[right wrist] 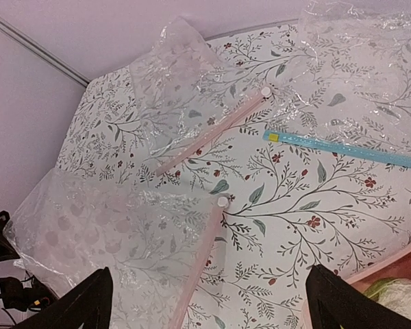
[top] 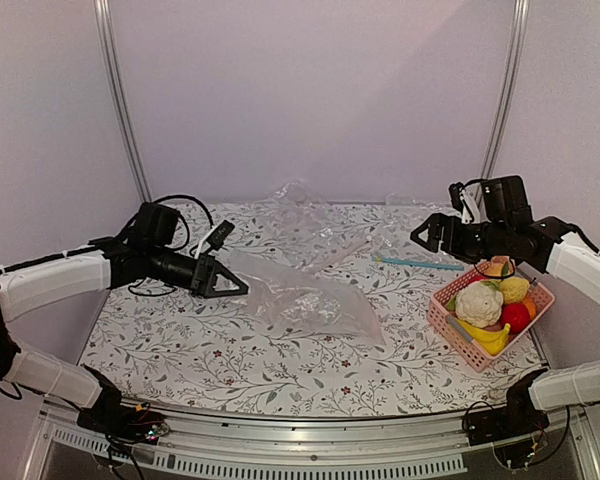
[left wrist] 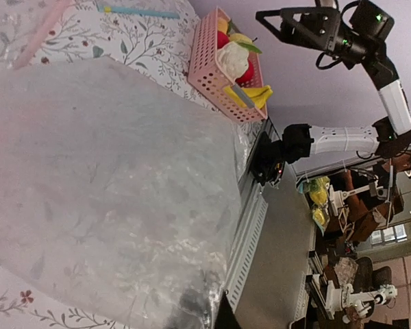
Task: Place the food in the zip-top bag and seal the zipper
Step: Place the zipper food storage bag at the center of the board.
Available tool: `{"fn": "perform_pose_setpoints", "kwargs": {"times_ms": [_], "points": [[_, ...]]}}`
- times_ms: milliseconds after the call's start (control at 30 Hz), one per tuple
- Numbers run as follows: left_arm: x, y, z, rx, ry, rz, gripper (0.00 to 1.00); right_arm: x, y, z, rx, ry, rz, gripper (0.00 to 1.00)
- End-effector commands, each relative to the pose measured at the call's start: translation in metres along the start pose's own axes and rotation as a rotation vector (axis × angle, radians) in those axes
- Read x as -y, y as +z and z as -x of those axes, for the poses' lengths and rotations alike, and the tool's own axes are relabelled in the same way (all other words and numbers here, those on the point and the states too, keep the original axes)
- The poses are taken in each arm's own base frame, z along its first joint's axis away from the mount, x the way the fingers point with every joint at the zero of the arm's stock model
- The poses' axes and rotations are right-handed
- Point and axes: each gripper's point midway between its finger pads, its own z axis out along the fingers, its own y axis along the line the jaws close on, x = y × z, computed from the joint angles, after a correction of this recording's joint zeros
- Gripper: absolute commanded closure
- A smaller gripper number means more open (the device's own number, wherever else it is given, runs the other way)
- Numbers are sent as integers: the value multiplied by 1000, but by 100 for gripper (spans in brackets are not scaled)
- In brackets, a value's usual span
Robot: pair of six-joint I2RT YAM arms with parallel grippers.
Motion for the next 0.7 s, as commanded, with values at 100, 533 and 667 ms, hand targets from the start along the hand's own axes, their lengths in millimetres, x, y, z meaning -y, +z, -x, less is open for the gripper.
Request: {"fn": "perform_pose_setpoints", "kwargs": {"times_ms": [100,533,667], "points": [[-45,-5,-58,-128,-142,274,100,12,-3,-2,22,-50,-146,1],[-49,-65,-21,-68,-72,644,14,10,18,-25,-53,-61,-204,2],[-61,-69,4,12,-67,725,7,-5,29,-36,-81,-74,-163,4]]}}
